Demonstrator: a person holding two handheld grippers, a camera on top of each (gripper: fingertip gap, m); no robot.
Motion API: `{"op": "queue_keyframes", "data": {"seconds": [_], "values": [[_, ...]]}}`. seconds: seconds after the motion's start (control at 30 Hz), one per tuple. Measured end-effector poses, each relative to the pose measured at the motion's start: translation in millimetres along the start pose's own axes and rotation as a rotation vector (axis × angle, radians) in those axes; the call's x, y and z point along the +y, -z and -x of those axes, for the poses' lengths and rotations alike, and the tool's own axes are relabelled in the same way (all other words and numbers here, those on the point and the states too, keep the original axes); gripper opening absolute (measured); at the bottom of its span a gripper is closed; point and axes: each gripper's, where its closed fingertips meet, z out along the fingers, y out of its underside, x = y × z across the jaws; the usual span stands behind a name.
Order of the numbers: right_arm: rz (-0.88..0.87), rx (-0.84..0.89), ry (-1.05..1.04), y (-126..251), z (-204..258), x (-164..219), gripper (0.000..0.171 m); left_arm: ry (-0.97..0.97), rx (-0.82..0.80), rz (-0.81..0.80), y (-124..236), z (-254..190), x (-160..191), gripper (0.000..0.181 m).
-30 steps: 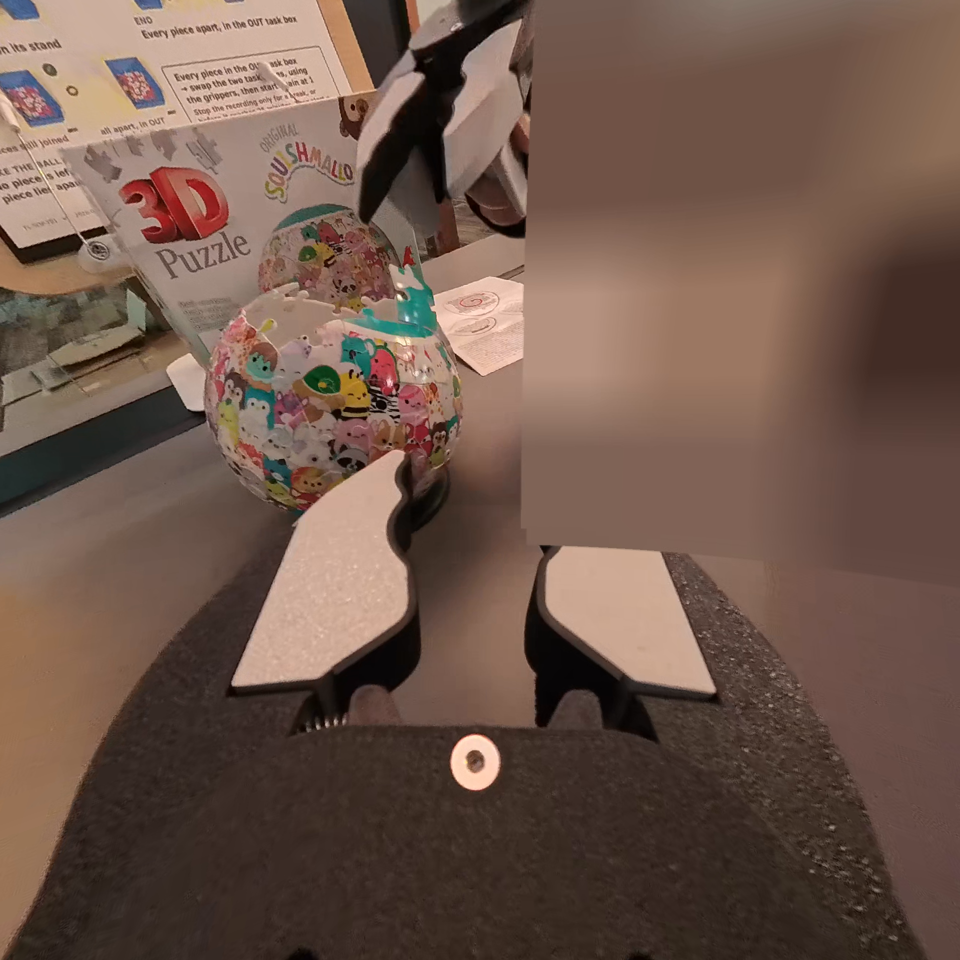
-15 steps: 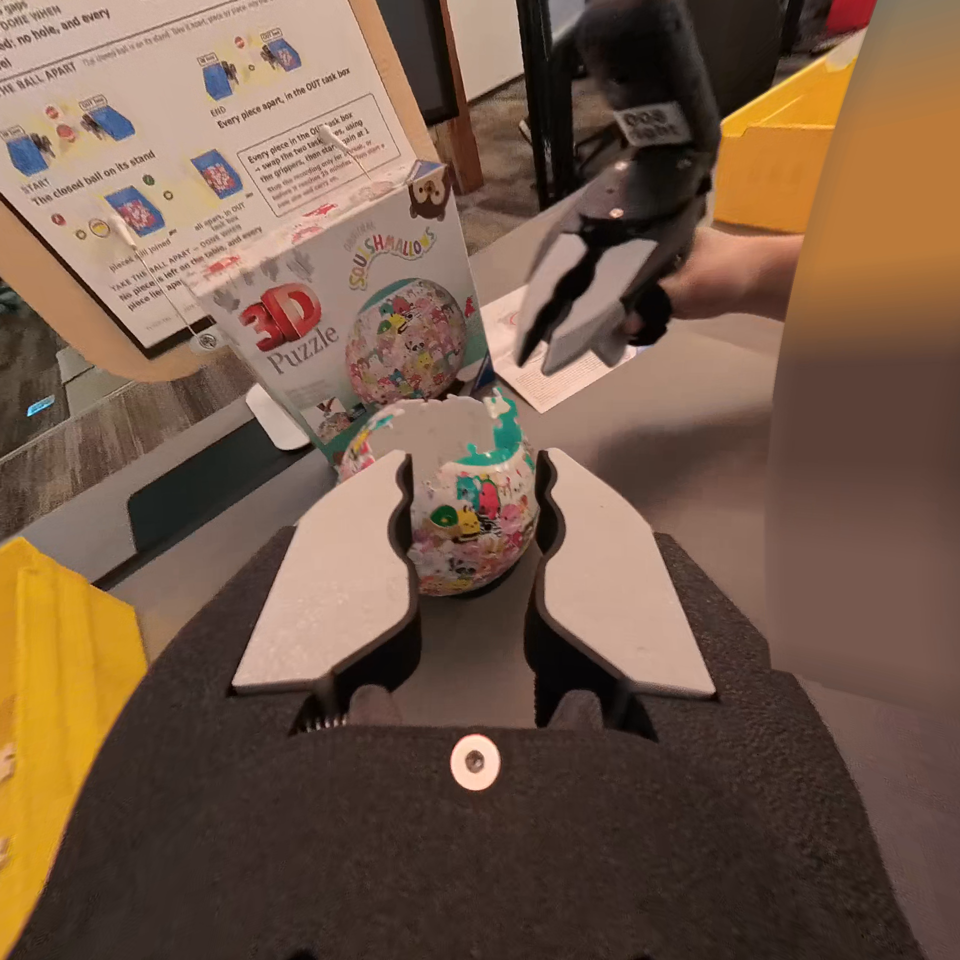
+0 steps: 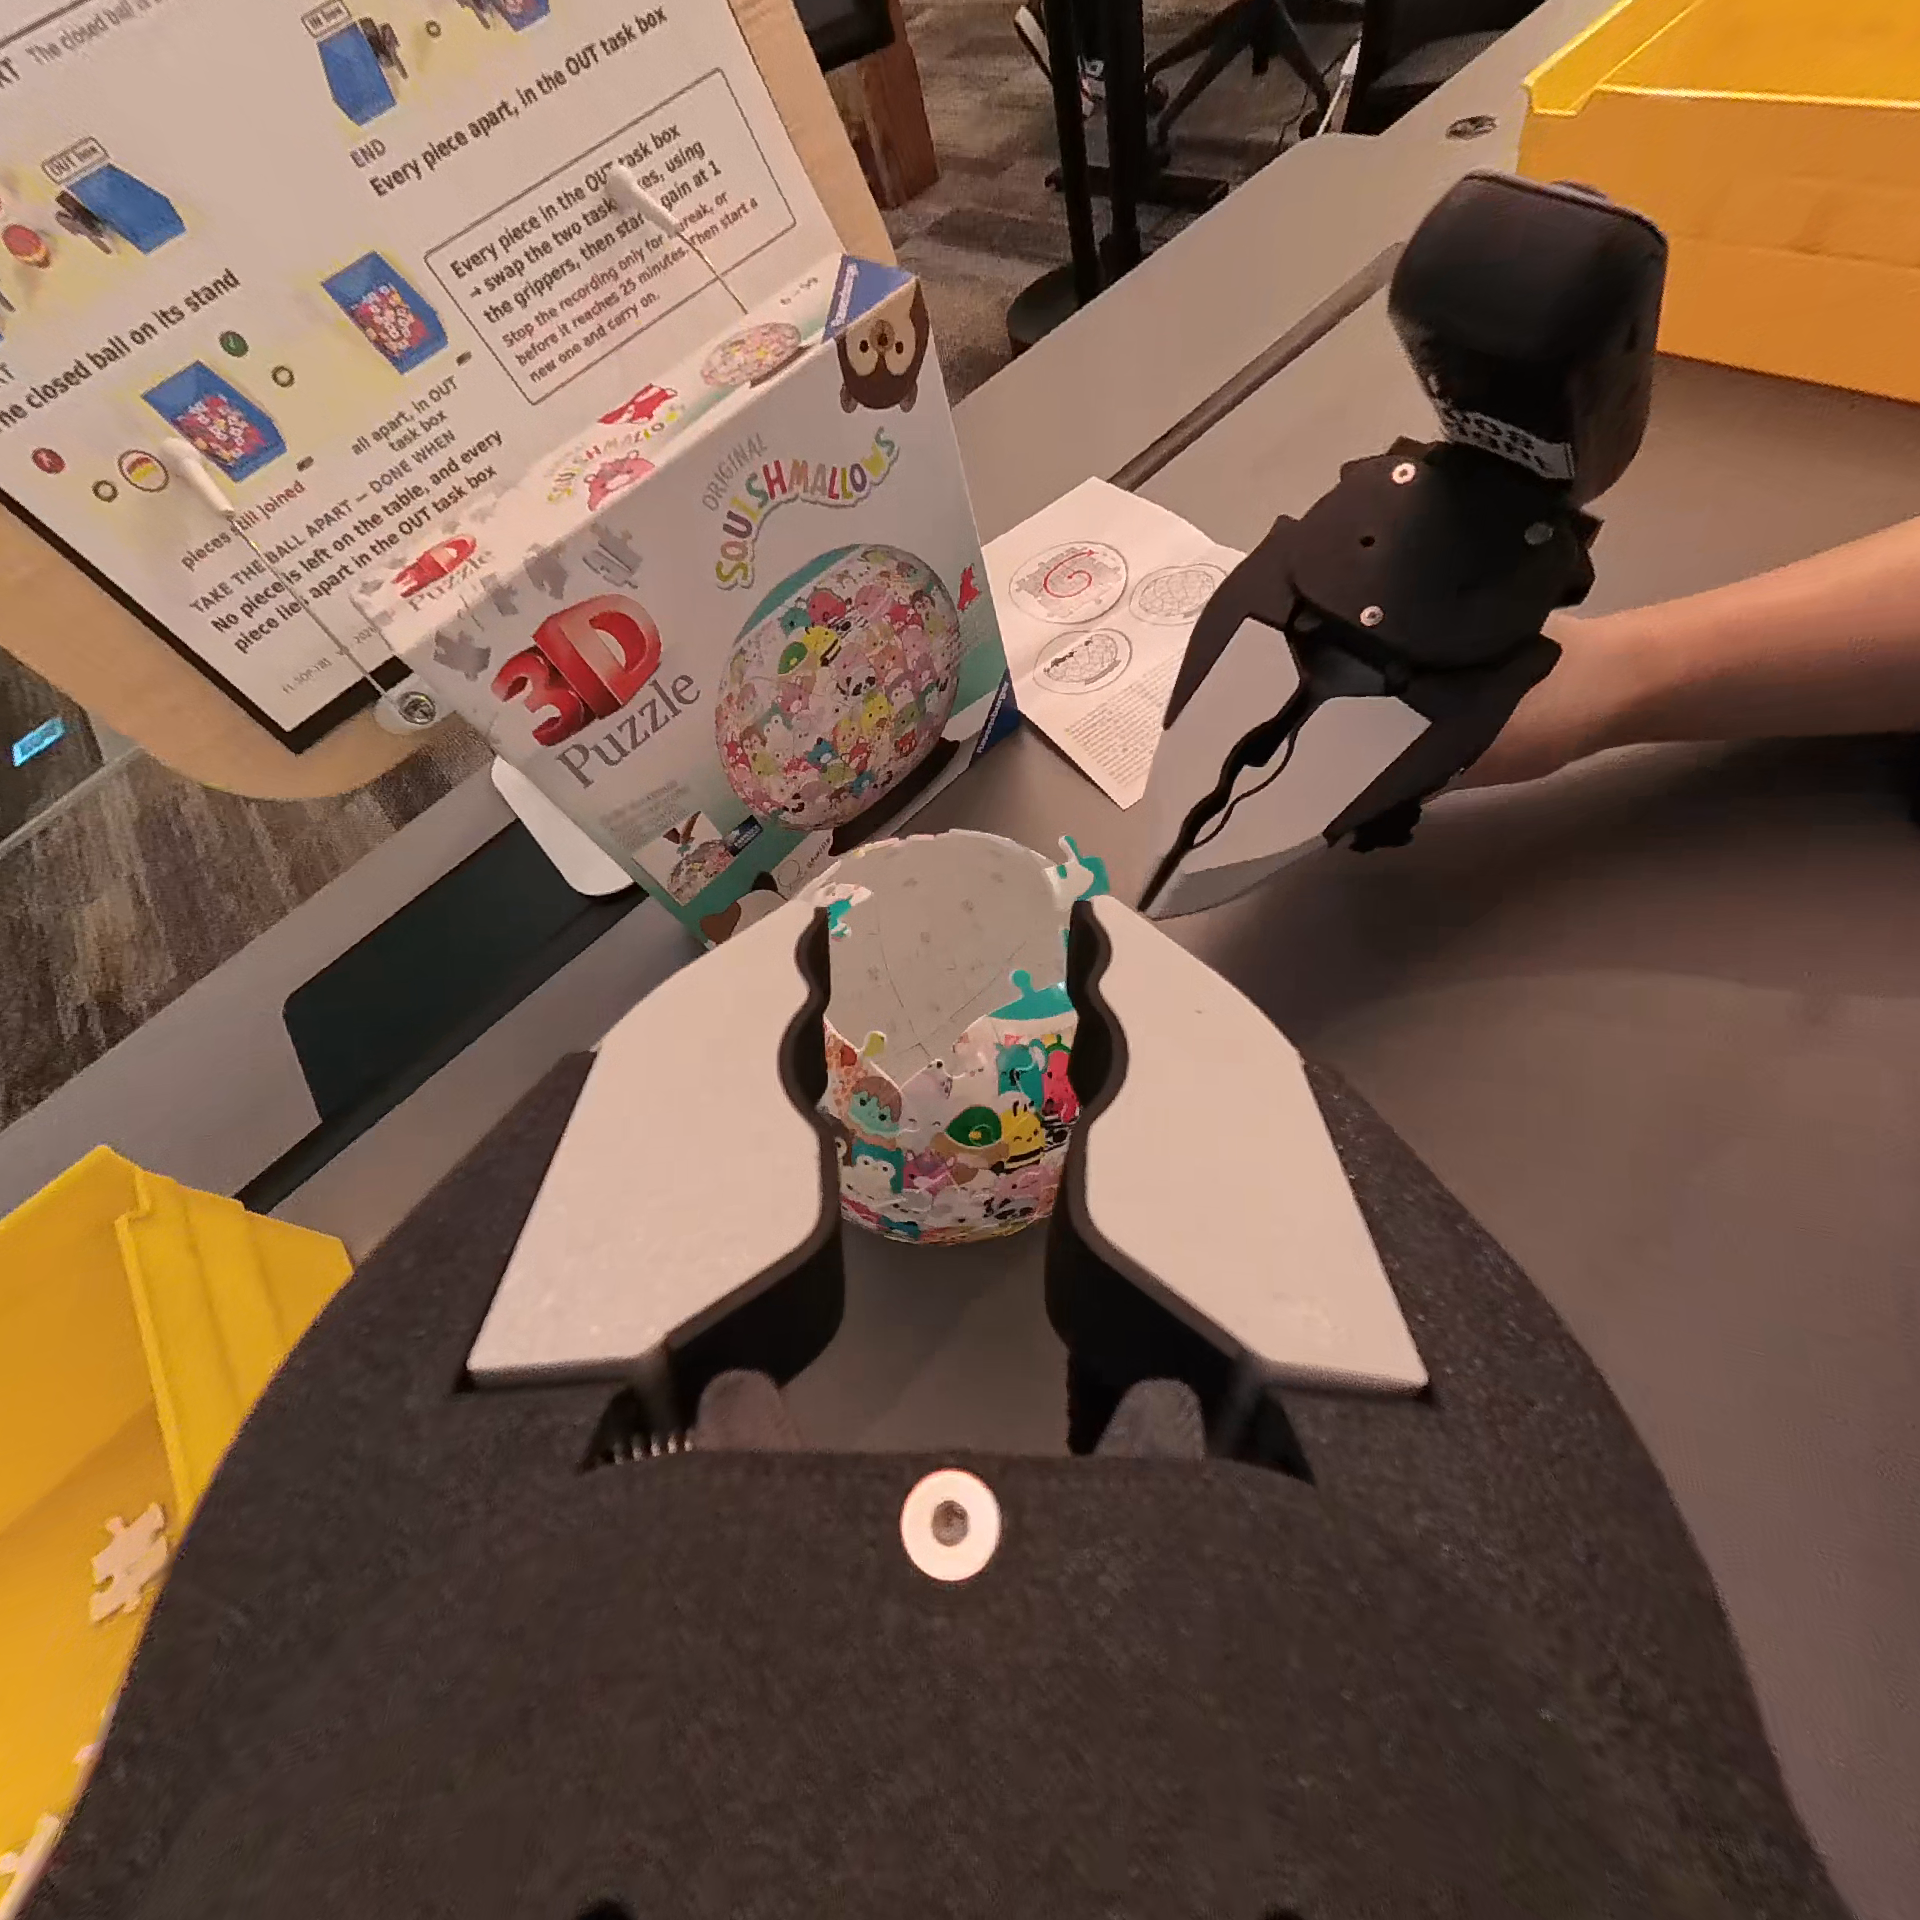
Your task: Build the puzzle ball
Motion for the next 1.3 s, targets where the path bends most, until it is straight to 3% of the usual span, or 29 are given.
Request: {"op": "queue_keyframes", "data": {"seconds": [0.37,0.57,0.8,0.93,1.0,1.1,1.3], "values": [[-0.027,0.012,0.023,-2,-3,-8,0.001,-0.025,0.016,0.047,-9,-4,-2,0.044],[-0.026,-0.052,0.025,6,2,-8,0.001,0.053,0.136,0.146,-5,-18,-8,0.050],[-0.111,-0.116,0.036,41,27,-44,0.004,0.225,0.164,-0.092,39,-73,2,0.049],[-0.328,-0.174,-0.140,70,68,-79,0.000,0.275,0.122,-0.263,54,-99,27,0.046],[-0.373,-0.183,-0.250,80,82,-86,0.000,0.245,0.108,-0.300,57,-105,35,0.035],[-0.336,-0.103,-0.250,86,87,-79,0.001,0.170,0.082,-0.248,63,-101,39,0.031],[-0.198,-0.072,-0.305,60,62,-44,0.003,-0.055,0.070,-0.069,69,-50,3,0.018]]}}
